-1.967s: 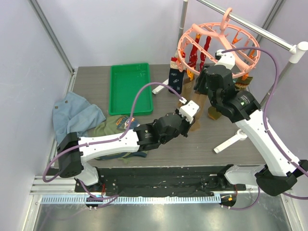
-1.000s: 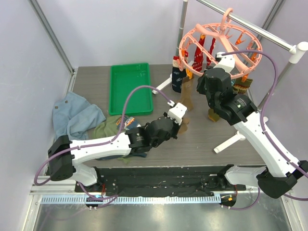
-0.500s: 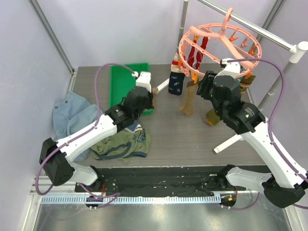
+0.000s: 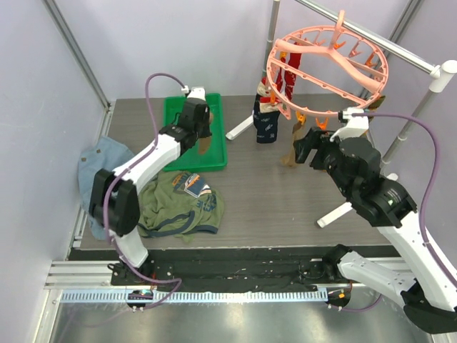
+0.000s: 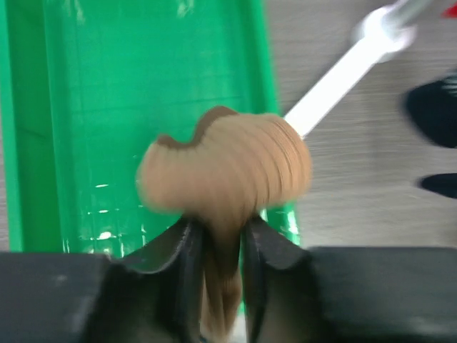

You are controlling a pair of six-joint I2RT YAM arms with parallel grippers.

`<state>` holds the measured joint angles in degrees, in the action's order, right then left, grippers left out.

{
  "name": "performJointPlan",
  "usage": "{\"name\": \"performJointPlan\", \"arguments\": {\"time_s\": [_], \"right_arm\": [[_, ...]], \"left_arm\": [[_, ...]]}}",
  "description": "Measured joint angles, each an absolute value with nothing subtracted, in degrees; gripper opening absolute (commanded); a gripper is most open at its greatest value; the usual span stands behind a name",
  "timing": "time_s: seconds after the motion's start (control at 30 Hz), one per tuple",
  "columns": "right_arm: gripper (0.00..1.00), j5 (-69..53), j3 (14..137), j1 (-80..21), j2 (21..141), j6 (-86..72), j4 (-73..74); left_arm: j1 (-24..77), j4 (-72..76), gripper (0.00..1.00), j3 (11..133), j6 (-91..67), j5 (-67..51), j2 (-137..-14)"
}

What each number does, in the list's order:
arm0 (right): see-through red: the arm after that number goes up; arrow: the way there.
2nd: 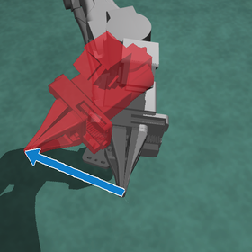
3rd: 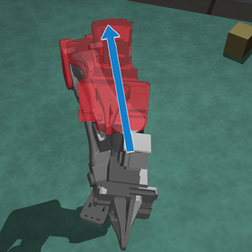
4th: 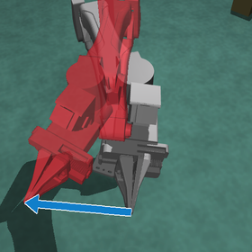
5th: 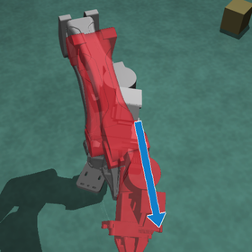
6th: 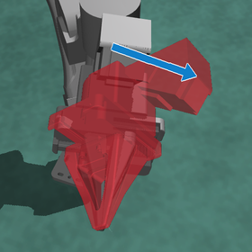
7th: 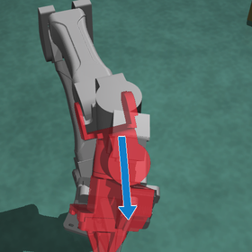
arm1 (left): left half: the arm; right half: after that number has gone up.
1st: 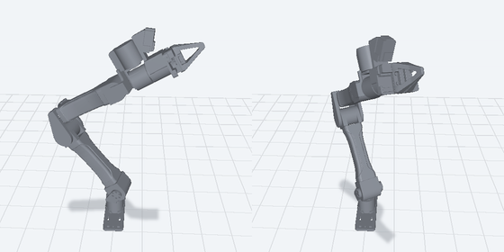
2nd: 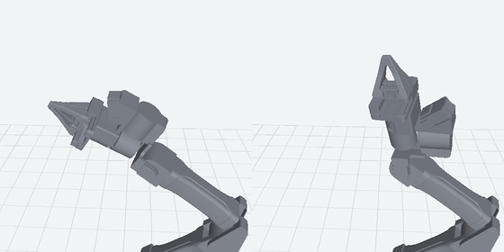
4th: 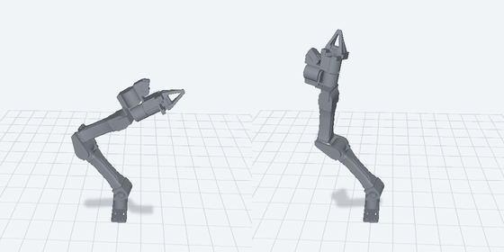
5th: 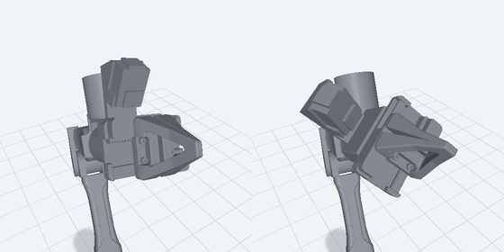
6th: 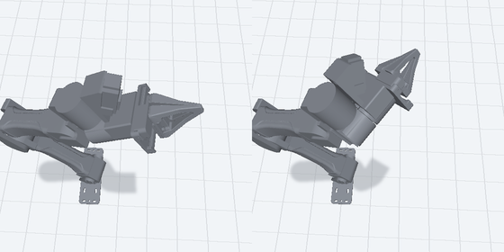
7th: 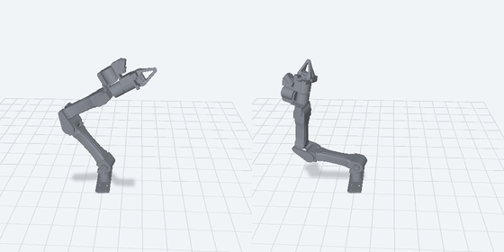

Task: Remove the socks clipped to the hanger

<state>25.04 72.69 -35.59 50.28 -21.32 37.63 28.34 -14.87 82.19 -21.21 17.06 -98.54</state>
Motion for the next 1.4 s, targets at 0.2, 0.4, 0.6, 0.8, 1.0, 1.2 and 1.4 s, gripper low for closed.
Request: {"name": "performJointPlan", "arguments": {"time_s": [0.2, 0.4, 0.6, 0.8, 1.0, 1.2, 1.4], "right_arm": [[0.79, 23.0, 69.1, -35.6, 45.1, -21.6, 39.2], [0.77, 21.8, 64.2, -35.6, 41.8, -22.5, 39.1], [0.7, 22.0, 57.3, -35.6, 41.7, -23.1, 34.8], [0.66, 26.2, 51.2, -35.6, 45.4, -25.2, 24.4], [0.65, 28.3, 44.3, -35.6, 50.5, -28.4, 11.4], [0.63, 31.8, 43.4, -35.6, 57.0, -30.4, 3.4], [0.49, 37.0, 41.8, -35.6, 62.3, -30.6, -4.1]], "left_arm": [[26.1, -21.3, 0.86, 86.8, -21.1, 14.5, -105.8], [26.4, -24.2, 1.0, 87.3, -20.1, 11.7, -103.9], [26.6, -23.9, 1.0, 83.5, -20.1, 5.4, -92.1], [29.7, -20.4, 1.0, 75.5, -20.2, 0.8, -77.3], [32.3, -19.6, 1.0, 71.4, -20.3, -0.3, -73.2], [33.9, -19.6, 1.0, 70.4, -20.3, 0.4, -72.8], [34.5, -19.5, 1.0, 70.3, -20.3, 0.4, -72.4]]}}
